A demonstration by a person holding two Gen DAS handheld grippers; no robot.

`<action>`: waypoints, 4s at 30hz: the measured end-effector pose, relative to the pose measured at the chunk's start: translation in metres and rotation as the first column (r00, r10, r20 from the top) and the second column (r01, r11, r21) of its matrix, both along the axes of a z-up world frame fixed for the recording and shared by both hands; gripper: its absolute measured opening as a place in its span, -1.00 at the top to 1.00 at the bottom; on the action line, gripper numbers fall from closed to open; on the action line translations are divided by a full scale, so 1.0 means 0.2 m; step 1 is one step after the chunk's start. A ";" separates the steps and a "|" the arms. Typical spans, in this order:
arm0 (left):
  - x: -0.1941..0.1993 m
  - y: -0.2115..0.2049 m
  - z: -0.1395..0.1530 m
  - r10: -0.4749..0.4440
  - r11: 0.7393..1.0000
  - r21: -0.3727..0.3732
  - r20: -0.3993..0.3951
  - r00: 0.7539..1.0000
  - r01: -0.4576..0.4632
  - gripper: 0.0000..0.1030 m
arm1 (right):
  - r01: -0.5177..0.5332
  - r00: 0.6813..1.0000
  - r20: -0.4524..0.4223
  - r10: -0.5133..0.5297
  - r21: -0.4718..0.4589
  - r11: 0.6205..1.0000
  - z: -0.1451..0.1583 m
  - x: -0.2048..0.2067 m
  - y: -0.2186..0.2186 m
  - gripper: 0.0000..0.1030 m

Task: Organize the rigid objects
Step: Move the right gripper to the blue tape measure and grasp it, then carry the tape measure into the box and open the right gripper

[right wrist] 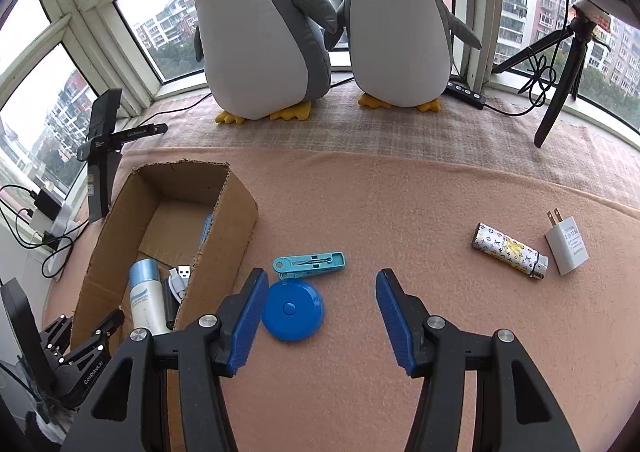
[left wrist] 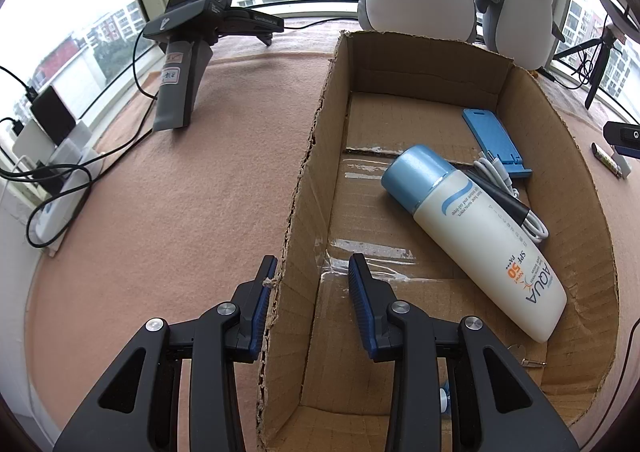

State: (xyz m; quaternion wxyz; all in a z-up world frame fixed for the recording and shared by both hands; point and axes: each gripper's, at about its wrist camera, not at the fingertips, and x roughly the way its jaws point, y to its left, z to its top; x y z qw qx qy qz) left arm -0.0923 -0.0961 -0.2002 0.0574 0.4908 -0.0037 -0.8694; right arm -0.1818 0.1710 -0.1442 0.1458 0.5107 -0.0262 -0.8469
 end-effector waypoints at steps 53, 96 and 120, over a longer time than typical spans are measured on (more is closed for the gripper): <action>0.00 0.00 0.00 0.000 1.000 0.000 0.000 1.000 0.000 0.35 | -0.172 0.985 0.056 0.164 0.183 0.968 -0.29 0.06 -0.26 0.10; 0.00 -0.01 0.00 -0.001 1.000 -0.002 0.000 1.000 0.001 0.35 | -0.284 0.947 -0.125 0.297 0.108 0.953 0.10 0.12 -0.66 0.11; 0.00 -0.01 0.00 -0.002 1.000 -0.003 0.001 1.000 0.002 0.35 | -0.303 0.944 -0.097 0.315 0.125 0.945 0.01 0.07 -0.76 0.06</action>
